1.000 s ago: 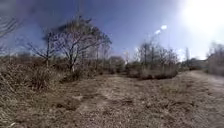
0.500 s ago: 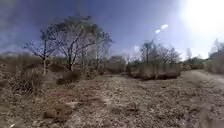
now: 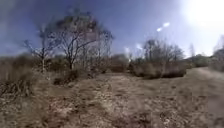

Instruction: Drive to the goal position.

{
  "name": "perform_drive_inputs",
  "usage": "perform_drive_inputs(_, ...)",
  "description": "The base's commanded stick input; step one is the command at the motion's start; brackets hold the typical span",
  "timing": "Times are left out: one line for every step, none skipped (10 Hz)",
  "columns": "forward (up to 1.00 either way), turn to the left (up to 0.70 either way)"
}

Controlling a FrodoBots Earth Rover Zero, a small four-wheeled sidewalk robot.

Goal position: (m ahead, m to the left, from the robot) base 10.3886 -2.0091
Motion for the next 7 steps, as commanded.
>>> perform_drive_inputs(0.70,-0.09)
perform_drive_inputs(0.70,-0.13)
perform_drive_inputs(0.70,-0.14)
perform_drive_inputs(0.70,-0.09)
perform_drive_inputs(0.70,-0.03)
perform_drive_inputs(0.70,-0.03)
perform_drive_inputs(0.70,-0.08)
